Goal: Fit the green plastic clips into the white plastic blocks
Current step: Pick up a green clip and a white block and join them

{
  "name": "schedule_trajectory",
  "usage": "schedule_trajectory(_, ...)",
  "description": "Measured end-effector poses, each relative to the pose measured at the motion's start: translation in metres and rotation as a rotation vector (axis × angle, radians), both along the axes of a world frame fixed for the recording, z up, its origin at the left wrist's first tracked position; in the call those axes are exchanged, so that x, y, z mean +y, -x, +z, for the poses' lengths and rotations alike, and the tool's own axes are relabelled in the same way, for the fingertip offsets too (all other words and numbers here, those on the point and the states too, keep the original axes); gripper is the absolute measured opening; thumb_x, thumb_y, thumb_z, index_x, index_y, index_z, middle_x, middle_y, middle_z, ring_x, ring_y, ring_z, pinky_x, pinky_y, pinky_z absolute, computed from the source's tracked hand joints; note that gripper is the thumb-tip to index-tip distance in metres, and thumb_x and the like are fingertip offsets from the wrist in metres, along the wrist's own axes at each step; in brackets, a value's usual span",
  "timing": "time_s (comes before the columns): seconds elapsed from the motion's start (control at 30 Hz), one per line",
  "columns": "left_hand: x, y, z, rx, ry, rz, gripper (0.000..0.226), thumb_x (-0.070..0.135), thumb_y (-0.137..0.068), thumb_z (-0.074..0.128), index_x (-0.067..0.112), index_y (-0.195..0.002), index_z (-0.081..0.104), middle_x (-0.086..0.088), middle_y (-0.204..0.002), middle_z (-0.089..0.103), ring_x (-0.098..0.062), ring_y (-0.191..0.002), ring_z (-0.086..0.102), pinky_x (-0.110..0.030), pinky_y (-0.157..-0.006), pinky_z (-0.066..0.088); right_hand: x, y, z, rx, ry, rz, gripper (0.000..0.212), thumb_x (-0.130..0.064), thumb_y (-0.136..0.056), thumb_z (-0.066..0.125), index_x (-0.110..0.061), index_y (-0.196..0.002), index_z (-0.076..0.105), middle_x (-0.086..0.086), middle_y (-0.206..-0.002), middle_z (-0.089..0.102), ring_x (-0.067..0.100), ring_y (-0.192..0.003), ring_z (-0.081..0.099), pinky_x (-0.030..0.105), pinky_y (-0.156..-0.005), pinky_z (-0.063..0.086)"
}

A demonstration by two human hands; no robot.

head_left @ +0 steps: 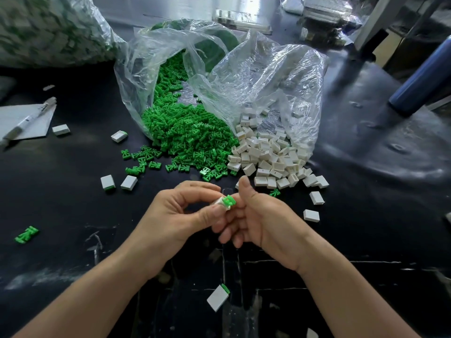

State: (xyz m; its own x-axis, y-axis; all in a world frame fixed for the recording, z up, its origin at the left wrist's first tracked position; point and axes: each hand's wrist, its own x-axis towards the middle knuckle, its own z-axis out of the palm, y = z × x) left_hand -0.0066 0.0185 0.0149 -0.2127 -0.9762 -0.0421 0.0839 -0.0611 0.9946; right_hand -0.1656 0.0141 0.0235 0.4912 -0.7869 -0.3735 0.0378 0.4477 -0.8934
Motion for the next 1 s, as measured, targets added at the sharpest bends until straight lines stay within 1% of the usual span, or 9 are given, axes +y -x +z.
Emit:
schedule_trajectory(0.03,0.0,0.0,0.0,-0.007,-0.003,-0.017,0.029,0.031,-0.051,0.072,0.014,-0.074,0.076,-0.003,-0.095,0.07,-0.016,-0.09,0.065,-0.023,-0.079,0.052,0.002,-0.003,-0.001,-0.039,-0.027,0.039,0.058,-0.063,-0.07,0.037,-0.01,-0.08,0.061,0.005,-0.07,0.064,0.013,-0.058,0.058,0.018,-0.051,0.043)
schedule_trajectory(0.1,0.003,0.0,0.002,0.02,-0.014,-0.069,0.028,0.026,-0.056,0.07,0.007,-0.077,0.073,-0.014,-0.088,0.068,-0.028,-0.074,0.061,-0.025,-0.067,0.054,0.004,-0.008,-0.002,-0.114,-0.075,0.078,0.055,-0.059,-0.075,0.035,-0.01,-0.08,0.059,0.004,-0.068,0.062,0.012,-0.057,0.057,0.018,-0.051,0.043)
schedule_trajectory(0.17,0.004,0.001,0.005,0.074,-0.015,-0.11,0.027,0.021,-0.061,0.069,0.005,-0.082,0.071,-0.018,-0.074,0.066,-0.028,-0.058,0.057,-0.026,-0.054,0.053,0.005,-0.011,-0.003,-0.142,-0.101,0.064,0.05,-0.057,-0.076,0.036,-0.011,-0.077,0.056,0.001,-0.062,0.059,0.01,-0.052,0.052,0.018,-0.05,0.041)
schedule_trajectory(0.27,0.004,0.002,0.007,0.104,-0.001,-0.137,0.025,0.015,-0.067,0.066,0.003,-0.089,0.07,-0.019,-0.063,0.065,-0.024,-0.045,0.058,-0.029,-0.049,0.051,0.006,-0.012,-0.005,-0.111,-0.067,0.021,0.048,-0.058,-0.075,0.039,-0.011,-0.076,0.054,-0.002,-0.056,0.055,0.009,-0.047,0.046,0.018,-0.047,0.038)
schedule_trajectory(0.37,0.003,0.003,0.005,0.089,0.007,-0.145,0.02,0.009,-0.074,0.062,-0.007,-0.086,0.068,-0.03,-0.061,0.058,-0.029,-0.047,0.059,-0.029,-0.05,0.051,0.008,-0.015,-0.009,0.013,0.037,-0.018,0.049,-0.061,-0.075,0.037,-0.016,-0.067,0.056,-0.006,-0.052,0.052,0.006,-0.044,0.043,0.017,-0.044,0.034)
schedule_trajectory(0.47,0.004,0.004,0.005,0.098,0.018,-0.114,0.018,0.007,-0.073,0.062,-0.007,-0.083,0.068,-0.031,-0.067,0.061,-0.028,-0.05,0.062,-0.027,-0.051,0.051,0.01,-0.017,-0.01,0.088,0.124,-0.061,0.046,-0.061,-0.076,0.036,-0.023,-0.059,0.057,-0.01,-0.049,0.049,0.004,-0.044,0.041,0.015,-0.044,0.033)
schedule_trajectory(0.7,0.002,0.002,0.005,0.082,-0.036,-0.142,0.017,0.006,-0.072,0.071,0.002,-0.088,0.072,-0.022,-0.066,0.066,-0.03,-0.057,0.064,-0.029,-0.06,0.053,0.006,-0.012,-0.007,0.082,0.096,-0.02,0.055,-0.064,-0.074,0.035,-0.013,-0.07,0.057,-0.007,-0.049,0.05,0.007,-0.045,0.04,0.017,-0.044,0.031)
schedule_trajectory(0.8,0.002,0.001,0.004,0.068,-0.048,-0.124,0.021,0.011,-0.072,0.061,0.003,-0.087,0.073,-0.022,-0.066,0.066,-0.03,-0.057,0.064,-0.027,-0.06,0.051,0.007,-0.011,-0.005,0.128,0.115,0.002,0.057,-0.063,-0.075,0.032,-0.013,-0.069,0.058,-0.006,-0.05,0.05,0.007,-0.045,0.04,0.016,-0.043,0.031)
schedule_trajectory(1.0,0.002,0.0,0.006,0.073,-0.043,-0.15,0.018,0.01,-0.073,0.059,0.002,-0.081,0.073,-0.03,-0.063,0.061,-0.032,-0.054,0.062,-0.027,-0.057,0.05,0.008,-0.012,-0.005,0.215,0.178,0.021,0.058,-0.065,-0.074,0.028,-0.015,-0.071,0.057,-0.008,-0.051,0.05,0.005,-0.045,0.042,0.014,-0.045,0.033)
